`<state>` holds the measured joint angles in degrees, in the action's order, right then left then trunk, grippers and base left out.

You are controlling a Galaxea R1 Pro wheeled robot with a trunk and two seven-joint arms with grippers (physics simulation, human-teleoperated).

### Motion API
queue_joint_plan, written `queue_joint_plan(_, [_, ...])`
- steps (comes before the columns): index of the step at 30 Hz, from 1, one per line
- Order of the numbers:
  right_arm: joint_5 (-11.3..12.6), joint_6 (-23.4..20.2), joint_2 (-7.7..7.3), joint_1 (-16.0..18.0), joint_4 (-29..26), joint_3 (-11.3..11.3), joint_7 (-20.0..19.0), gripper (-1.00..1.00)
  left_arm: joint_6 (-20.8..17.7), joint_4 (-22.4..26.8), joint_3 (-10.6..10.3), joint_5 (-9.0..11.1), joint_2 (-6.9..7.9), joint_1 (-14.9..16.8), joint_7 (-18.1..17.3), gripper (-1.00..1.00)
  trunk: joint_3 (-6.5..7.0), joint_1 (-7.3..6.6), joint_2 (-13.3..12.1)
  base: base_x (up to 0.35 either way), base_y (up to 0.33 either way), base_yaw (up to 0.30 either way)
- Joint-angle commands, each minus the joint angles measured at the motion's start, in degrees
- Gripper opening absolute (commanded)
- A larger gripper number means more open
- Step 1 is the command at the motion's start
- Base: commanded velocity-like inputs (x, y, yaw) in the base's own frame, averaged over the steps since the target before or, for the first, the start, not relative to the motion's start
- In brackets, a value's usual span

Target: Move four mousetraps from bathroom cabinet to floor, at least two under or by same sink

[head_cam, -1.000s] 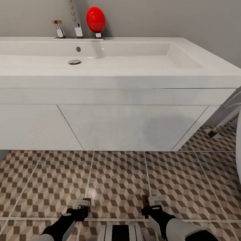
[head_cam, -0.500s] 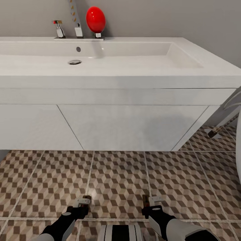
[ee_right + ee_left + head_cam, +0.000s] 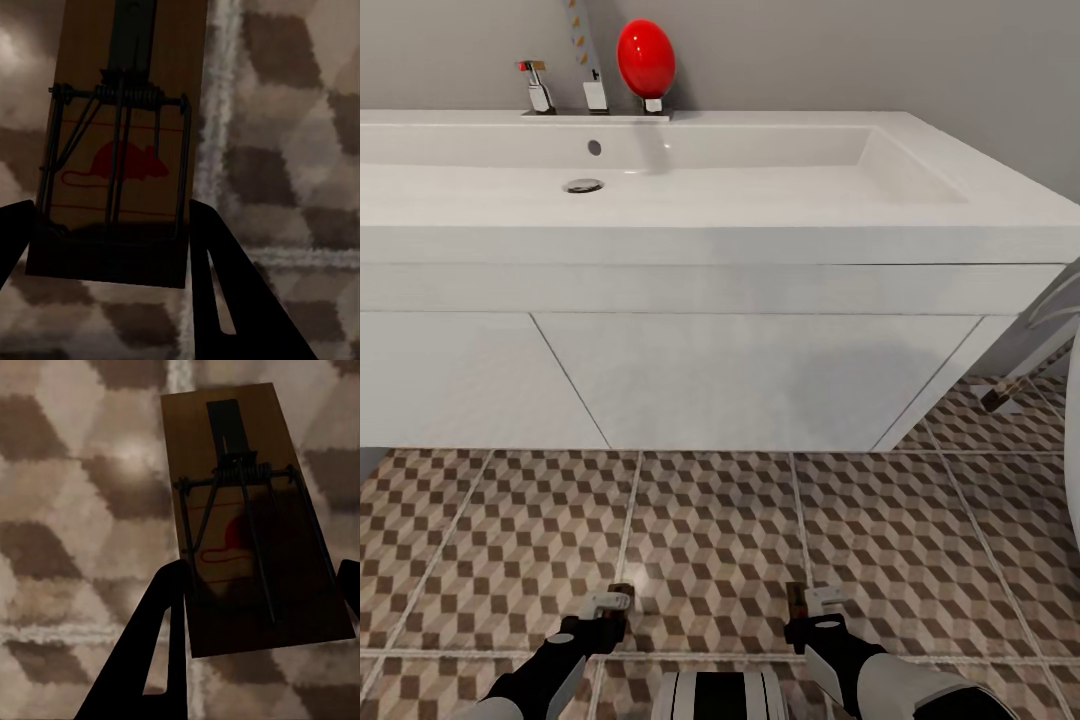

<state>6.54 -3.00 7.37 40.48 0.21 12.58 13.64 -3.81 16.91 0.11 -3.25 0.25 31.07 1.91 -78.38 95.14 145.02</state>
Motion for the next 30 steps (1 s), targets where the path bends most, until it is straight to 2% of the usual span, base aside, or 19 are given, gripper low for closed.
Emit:
queue_joint_plan(1, [0.8, -0.1, 0.02, 0.0, 0.0, 0.5, 0.0, -1.00, -0.3, 0.1, 0.0, -0.4, 0.00, 0.0, 0.3, -1.00, -0.26, 0.02, 0.0, 0.000, 0.000, 0.000])
queue_joint_plan(11, [0.5, -0.3, 0.01, 0.0, 0.0, 0.7, 0.0, -1.00, -0.3, 0.4, -0.2, -0.2, -0.02, 0.0, 0.0, -1.00, -2.47, 0.27, 0.2, 0.000, 0.000, 0.000])
queue_joint_plan(17, [0.7, -3.2, 0.05, 0.0, -1.0, 0.7, -0.1, -1.00, -1.6, 5.5, 0.0, -0.2, -0.07, 0.0, -0.3, -1.00, -3.80, 0.43, 0.2, 0.000, 0.000, 0.000])
queue_joint_plan(19, [0.7, -5.6, 0.00, 0.0, -3.3, 0.6, 0.0, -1.00, -3.9, 8.5, 0.0, -0.1, -0.15, 0.0, -0.3, -1.00, -4.24, 0.48, 0.3, 0.000, 0.000, 0.000])
queue_joint_plan(22, [0.7, -10.7, -0.12, 0.0, -11.7, 0.6, 0.3, -1.00, -8.9, 15.0, -0.1, -0.1, -0.76, 0.0, -0.3, -1.00, -4.91, 0.56, 0.3, 0.000, 0.000, 0.000])
queue_joint_plan(24, [0.7, -13.4, -0.19, 0.0, -15.5, 0.6, 0.4, -1.00, -11.0, 18.0, -0.2, -0.1, -1.09, 0.0, -0.4, -1.00, -5.35, 0.61, 0.3, 0.000, 0.000, 0.000])
queue_joint_plan(25, [0.7, -16.0, -0.26, 0.0, -19.1, 0.5, 0.5, -1.00, -12.8, 21.0, -0.2, -0.2, -1.39, 0.0, -0.4, -1.00, -5.57, 0.63, 0.3, 0.000, 0.000, 0.000])
queue_joint_plan(30, [0.6, -21.3, -0.61, 0.0, -28.6, 0.5, 0.7, -1.00, -17.0, 29.7, -0.3, -0.2, -1.96, 0.0, -0.4, -1.00, -6.02, 0.69, 0.4, 0.000, 0.000, 0.000])
